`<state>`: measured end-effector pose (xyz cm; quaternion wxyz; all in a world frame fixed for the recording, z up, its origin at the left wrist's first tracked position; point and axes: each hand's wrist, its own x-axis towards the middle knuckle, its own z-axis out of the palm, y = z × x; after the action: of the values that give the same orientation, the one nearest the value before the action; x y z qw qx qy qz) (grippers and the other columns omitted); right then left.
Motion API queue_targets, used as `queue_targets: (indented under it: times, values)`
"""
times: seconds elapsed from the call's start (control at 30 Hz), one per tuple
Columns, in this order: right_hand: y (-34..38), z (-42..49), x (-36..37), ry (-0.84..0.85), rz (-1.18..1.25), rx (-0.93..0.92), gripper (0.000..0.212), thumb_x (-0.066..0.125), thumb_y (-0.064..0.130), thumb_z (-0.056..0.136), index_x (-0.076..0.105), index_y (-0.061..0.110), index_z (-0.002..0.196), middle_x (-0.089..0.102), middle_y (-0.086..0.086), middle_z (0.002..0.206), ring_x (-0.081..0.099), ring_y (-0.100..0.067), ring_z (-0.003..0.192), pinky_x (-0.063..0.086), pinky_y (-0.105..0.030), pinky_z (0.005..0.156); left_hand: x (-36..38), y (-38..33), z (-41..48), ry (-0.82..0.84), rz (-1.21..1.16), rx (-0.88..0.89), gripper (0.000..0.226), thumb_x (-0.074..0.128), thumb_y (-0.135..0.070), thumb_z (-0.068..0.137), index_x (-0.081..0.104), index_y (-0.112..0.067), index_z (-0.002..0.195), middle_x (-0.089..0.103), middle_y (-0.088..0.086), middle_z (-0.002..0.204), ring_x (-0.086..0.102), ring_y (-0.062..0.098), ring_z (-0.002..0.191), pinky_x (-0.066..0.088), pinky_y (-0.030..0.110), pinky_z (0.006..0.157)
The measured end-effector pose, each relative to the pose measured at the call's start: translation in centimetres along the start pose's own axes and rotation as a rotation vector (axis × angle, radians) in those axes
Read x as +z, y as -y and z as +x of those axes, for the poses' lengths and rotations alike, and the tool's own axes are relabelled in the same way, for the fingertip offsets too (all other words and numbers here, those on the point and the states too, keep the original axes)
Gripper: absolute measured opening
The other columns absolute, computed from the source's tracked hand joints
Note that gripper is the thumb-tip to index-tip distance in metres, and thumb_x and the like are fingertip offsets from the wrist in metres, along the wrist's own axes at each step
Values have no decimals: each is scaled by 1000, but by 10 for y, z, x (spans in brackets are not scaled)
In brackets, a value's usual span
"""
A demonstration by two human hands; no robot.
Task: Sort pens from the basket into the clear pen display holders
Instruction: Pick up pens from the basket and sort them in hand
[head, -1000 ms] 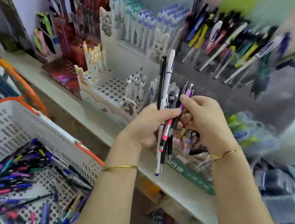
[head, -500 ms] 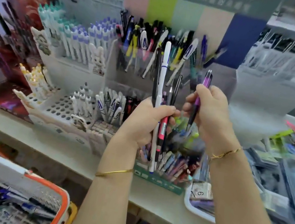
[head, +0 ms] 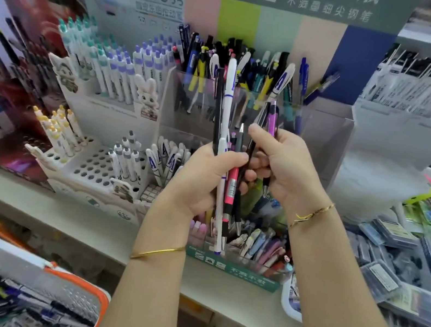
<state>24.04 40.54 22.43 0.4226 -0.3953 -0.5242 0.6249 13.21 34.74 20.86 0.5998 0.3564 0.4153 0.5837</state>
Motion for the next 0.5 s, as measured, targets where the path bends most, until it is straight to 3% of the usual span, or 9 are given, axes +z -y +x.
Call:
queue_targets:
  times: [0.1,0.2,0.27,0.33,0.43,0.5]
  values:
    - [4,9,6,-167,9,-25,19,47,18,98,48,9,82,49,1,58,46,-9,39,35,-20,37,-2,-3,0,-33,-78,-18,13,45,0,97,56,-3,92,70,9,73,68,17,64,56,25,54]
    - [9,16,8,-279,38,-68,16,39,12,97,40,13,81,45,0,63,53,-14,48,50,-30,53,-5,-3,3,-135,-132,-30,7,49,1,96,52,-3,91,69,11,71,72,23,67,59,30,57]
    - [13,13,7,-228,28,-79,14,39,5,95,35,13,84,38,-2,67,44,-12,41,47,-28,44,-8,-4,5,-194,-145,-24,8,50,0,96,52,-3,88,65,10,70,71,22,64,59,29,55]
    - [12,4,5,-109,-97,-67,17,44,1,93,35,13,86,35,-1,64,31,-10,39,31,-22,35,-11,-5,8,-229,-145,-5,12,50,-1,96,53,-3,85,62,8,67,68,18,58,57,28,53]
    - [9,-7,3,77,-322,-71,10,60,9,91,50,8,90,51,0,57,32,-8,36,27,-20,33,-13,-9,13,-278,-113,22,17,53,-4,96,57,-2,80,63,6,60,64,14,54,55,27,53]
    - [8,-11,4,134,-397,-97,19,65,18,89,56,1,91,58,-6,62,35,-8,36,28,-20,33,-12,-10,16,-321,-99,29,13,56,-7,95,60,0,85,66,8,63,66,16,56,57,29,56]
